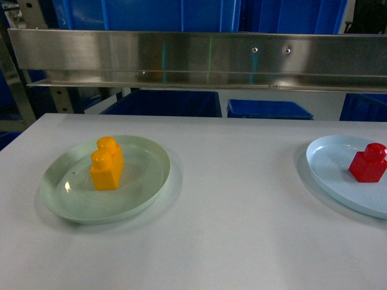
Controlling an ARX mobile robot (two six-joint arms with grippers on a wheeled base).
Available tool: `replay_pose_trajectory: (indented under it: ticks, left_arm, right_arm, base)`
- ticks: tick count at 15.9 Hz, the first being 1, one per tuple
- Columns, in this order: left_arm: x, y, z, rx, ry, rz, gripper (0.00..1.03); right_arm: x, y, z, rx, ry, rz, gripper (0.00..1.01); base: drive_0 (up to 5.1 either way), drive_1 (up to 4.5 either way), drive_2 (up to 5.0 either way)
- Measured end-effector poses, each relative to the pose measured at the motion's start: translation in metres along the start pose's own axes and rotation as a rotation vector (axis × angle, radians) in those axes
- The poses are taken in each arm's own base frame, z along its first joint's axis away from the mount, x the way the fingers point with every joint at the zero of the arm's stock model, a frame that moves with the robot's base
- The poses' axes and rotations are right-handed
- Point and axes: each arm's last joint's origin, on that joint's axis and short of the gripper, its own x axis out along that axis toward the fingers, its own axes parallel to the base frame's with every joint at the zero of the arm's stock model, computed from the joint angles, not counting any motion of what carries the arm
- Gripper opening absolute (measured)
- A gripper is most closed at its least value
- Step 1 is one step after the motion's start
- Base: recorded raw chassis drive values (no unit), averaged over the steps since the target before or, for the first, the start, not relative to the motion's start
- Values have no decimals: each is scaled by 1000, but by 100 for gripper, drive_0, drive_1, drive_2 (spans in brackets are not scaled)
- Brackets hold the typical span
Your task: Sort and place red and yellow blocks in left bins
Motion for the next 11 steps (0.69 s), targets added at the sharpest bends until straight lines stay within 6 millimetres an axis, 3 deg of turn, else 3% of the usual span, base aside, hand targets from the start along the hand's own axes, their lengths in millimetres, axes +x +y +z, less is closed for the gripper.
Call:
replay_pose_trajectory:
  ticks: [11]
  left_arm:
    - [0, 0, 0, 0, 0, 0, 98]
  right_arm:
    - [0, 0, 0, 0, 0, 0, 98]
  base:
    - [0, 0, 0]
